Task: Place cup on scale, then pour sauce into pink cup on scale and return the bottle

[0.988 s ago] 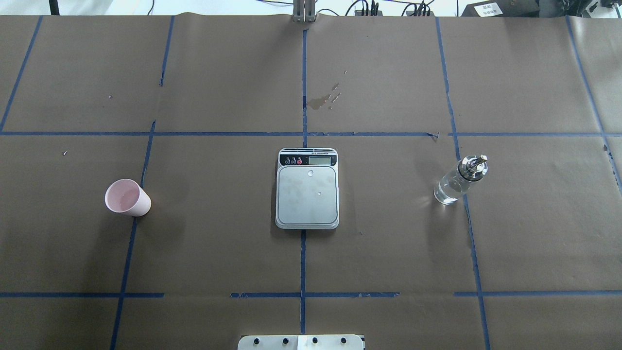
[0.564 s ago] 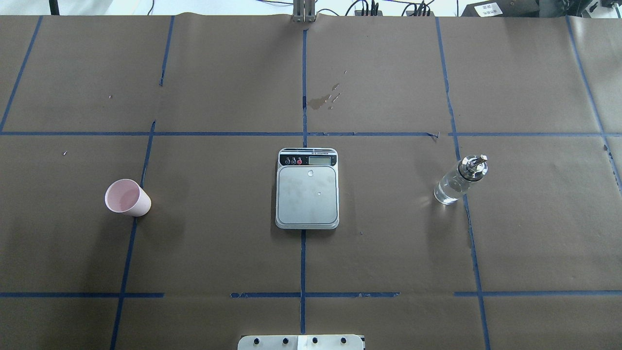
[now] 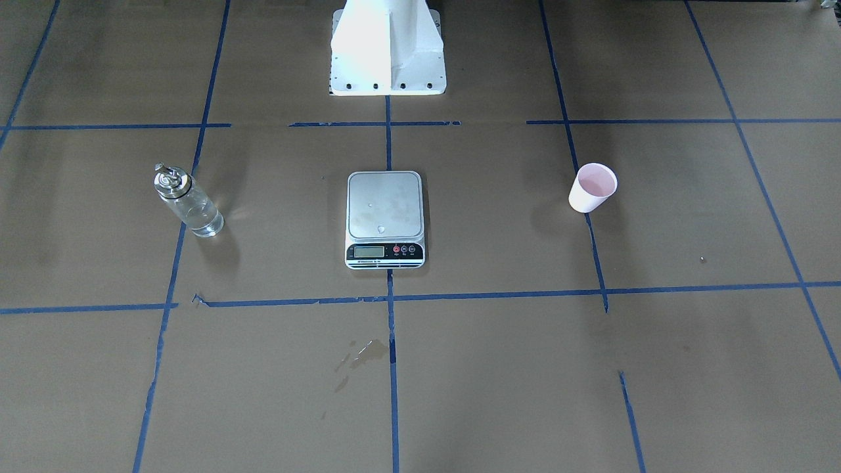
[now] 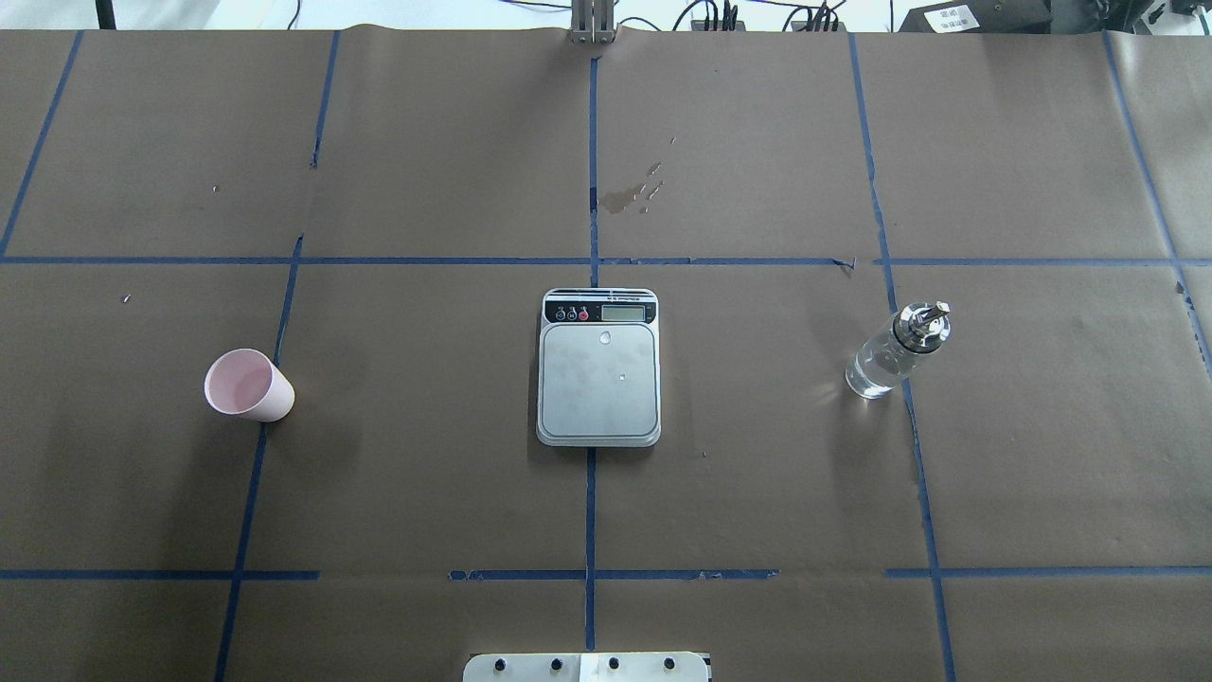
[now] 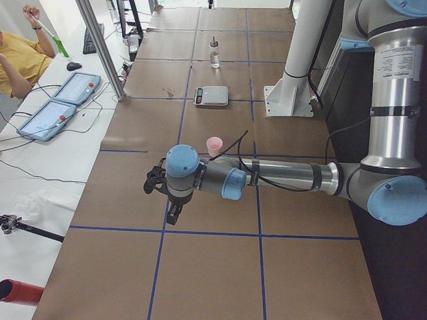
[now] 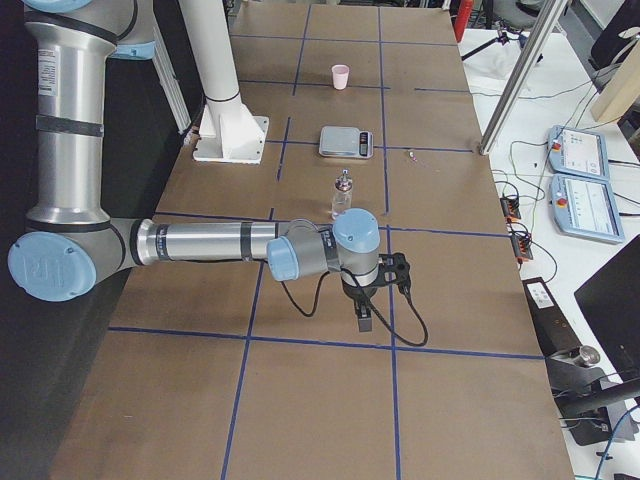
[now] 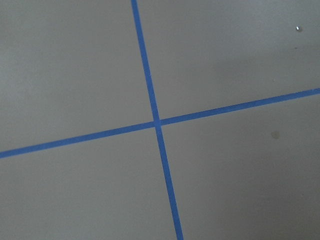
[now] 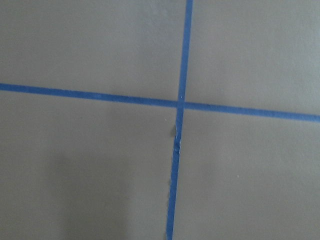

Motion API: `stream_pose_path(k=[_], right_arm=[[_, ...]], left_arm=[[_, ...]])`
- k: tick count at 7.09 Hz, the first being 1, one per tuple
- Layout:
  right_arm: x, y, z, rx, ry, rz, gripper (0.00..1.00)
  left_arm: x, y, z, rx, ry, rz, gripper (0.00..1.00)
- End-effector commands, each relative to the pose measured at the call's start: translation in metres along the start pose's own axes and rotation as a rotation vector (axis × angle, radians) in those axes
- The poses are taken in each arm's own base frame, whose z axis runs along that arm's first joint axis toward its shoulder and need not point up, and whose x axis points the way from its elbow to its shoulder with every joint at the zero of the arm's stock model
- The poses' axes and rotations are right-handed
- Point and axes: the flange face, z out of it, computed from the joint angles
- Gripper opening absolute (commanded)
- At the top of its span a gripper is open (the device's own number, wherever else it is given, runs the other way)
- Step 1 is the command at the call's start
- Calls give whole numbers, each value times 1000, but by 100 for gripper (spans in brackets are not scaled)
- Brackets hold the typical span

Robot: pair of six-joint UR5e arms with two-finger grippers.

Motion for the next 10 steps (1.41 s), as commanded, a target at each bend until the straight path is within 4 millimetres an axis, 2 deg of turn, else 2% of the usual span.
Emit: stream_pose_path(k=[1,3,4,5,6,7,8,10], right_arm=[[-8,-31,-4,79,-12,-54,100],[-12,-32,-6,87,-24,-53,100],[-14,-32,-7,100,-49,-66,100],[-17,-34,-10,129,-59,-32,100],[-41,-37,1,132,-87,10,100],[-60,-38,11,136,-109,31,100],[-69,-39,14,142,-123,37,100],[-72,-38,17,140,-125,42,100]], left_arm=[[38,-24,-7,188,9,252,100],[46,-30,-13,340,0,407,100],[42,-52,-6,357,8,430,100],[43,-48,-7,365,24,350,100],[74,-53,-26,465,32,380,100],[123,-48,16,340,232,269,100],[164,-57,27,335,249,112,100],[246,-43,75,349,197,-78,100]])
